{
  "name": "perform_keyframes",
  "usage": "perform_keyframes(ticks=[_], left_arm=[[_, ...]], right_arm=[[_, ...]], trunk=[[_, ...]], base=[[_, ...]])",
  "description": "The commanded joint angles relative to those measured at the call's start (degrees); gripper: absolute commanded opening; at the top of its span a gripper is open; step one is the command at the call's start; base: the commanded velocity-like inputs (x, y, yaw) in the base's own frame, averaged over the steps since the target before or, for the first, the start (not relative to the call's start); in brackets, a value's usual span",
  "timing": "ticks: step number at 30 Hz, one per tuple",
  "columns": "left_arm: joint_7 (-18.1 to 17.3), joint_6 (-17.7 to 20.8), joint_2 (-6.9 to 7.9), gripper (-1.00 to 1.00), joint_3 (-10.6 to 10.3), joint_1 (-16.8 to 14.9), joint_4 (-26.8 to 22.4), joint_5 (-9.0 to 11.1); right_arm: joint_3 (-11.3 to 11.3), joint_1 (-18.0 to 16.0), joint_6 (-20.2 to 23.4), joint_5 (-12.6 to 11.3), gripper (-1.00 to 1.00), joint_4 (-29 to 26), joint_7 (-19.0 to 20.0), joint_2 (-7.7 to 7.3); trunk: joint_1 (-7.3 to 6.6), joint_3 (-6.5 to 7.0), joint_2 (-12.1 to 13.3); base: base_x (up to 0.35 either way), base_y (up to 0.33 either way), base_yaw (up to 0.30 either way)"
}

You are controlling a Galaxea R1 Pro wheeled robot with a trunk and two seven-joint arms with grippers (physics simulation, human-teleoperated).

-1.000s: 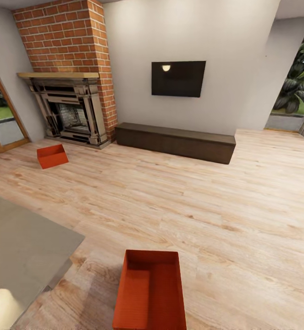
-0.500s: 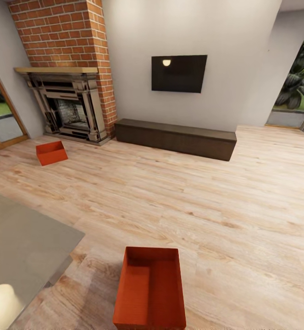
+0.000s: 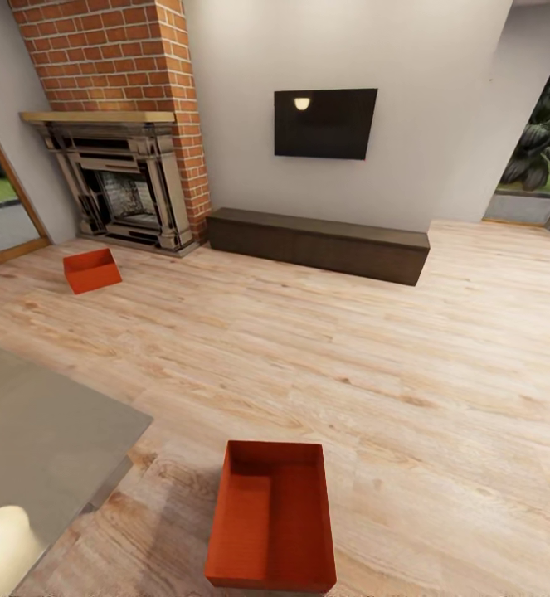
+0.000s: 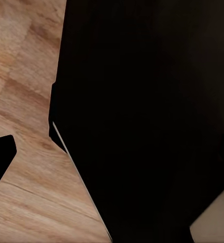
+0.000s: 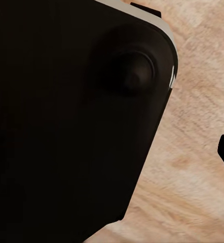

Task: Move the two storage containers from the living room to the garage. In the garage, place one container on the floor and stack the other container on top of it (either order is fine).

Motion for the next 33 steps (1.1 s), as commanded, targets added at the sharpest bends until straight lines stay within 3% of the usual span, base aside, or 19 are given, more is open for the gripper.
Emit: perform_keyframes(ticks=[1,33], left_arm=[[-0.03,-0.15,-0.01,1.00,0.00,-0.01,0.00,0.32],[-0.03,-0.15,-0.01,1.00,0.00,-0.01,0.01,0.32]], right_arm=[[0.40,-0.05,-0.28,-0.26,1.00,0.14,-0.14,0.00],[0.47,-0.05,-0.25,-0.24,1.00,0.14,-0.14,-0.03]], trunk=[[0.00,-0.13,-0.02],[0.00,-3.08,-0.02]], base=[[0.000,0.000,0.000],[0.000,0.000,0.000]])
